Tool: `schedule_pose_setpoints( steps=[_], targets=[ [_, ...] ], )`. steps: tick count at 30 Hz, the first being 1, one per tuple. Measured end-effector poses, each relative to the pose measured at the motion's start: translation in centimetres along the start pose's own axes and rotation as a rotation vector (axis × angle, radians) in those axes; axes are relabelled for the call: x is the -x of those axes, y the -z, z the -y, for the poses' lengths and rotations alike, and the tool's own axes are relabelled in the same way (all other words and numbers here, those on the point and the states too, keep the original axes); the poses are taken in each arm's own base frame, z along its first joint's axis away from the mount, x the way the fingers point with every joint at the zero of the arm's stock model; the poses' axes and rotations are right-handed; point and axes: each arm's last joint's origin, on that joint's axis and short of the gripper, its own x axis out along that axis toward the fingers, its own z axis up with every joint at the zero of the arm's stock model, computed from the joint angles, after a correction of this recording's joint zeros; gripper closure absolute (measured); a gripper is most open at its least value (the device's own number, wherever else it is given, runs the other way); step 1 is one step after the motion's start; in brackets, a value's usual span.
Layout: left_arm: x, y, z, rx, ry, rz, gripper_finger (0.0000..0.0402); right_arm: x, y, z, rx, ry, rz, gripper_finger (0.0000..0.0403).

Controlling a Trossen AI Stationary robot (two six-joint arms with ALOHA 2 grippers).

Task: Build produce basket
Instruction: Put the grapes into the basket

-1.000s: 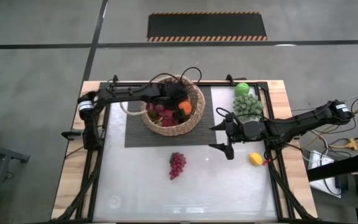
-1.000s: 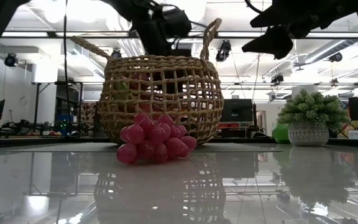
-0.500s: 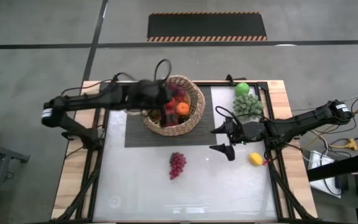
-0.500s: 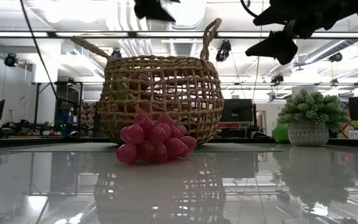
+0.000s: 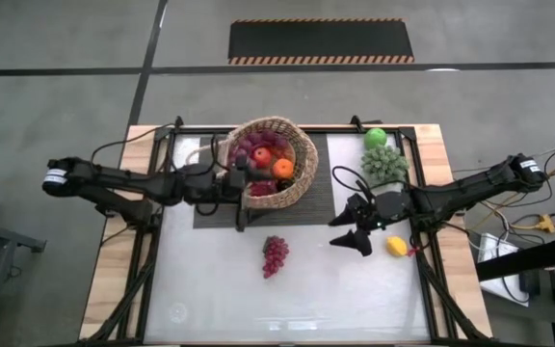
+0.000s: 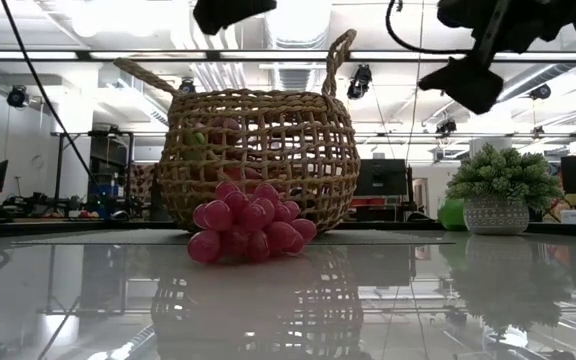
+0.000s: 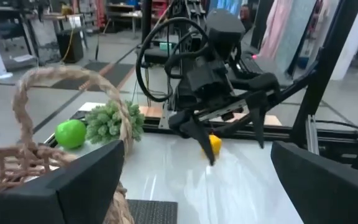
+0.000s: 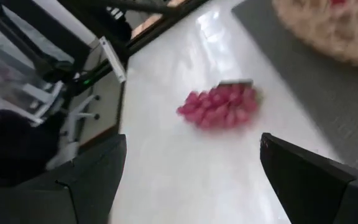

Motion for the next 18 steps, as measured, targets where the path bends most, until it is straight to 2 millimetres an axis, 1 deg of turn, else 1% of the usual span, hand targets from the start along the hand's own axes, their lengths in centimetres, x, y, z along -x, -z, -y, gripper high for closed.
schedule_pose_setpoints(
  steps=[2, 4, 8, 12, 14, 15, 18],
  targets=[
    [0.0, 0.9, -0.1, 0.002, 0.002, 0.032, 0.0014, -0.1, 0.3, 0.0, -0.064, 0.000, -0.030, 0.0051],
    [0.1, 1.3, -0.1, 0.003, 0.004, 0.074, 0.0014, -0.2, 0.7, 0.2, -0.125, 0.025, -0.065, 0.0051],
    [0.2, 1.5, -0.2, -0.033, 0.001, 0.119, 0.0014, -0.6, 1.3, 0.6, -0.219, 0.077, -0.119, 0.0058],
    [0.2, 1.5, -0.2, -0.041, 0.001, 0.120, 0.0014, -1.6, 1.4, 0.7, -0.236, 0.097, -0.165, 0.0068],
    [0.2, 1.5, -0.2, -0.041, 0.001, 0.118, 0.0014, -2.2, 0.9, 0.3, -0.178, 0.097, -0.172, 0.0072],
    [0.2, 1.5, -0.2, -0.042, 0.001, 0.118, 0.0014, -2.7, 0.6, 0.1, -0.119, 0.095, -0.177, 0.0073],
    [0.2, 1.5, -0.2, -0.042, 0.001, 0.118, 0.0014, -4.2, 0.1, -0.4, 0.163, 0.082, -0.212, 0.0074]
  ],
)
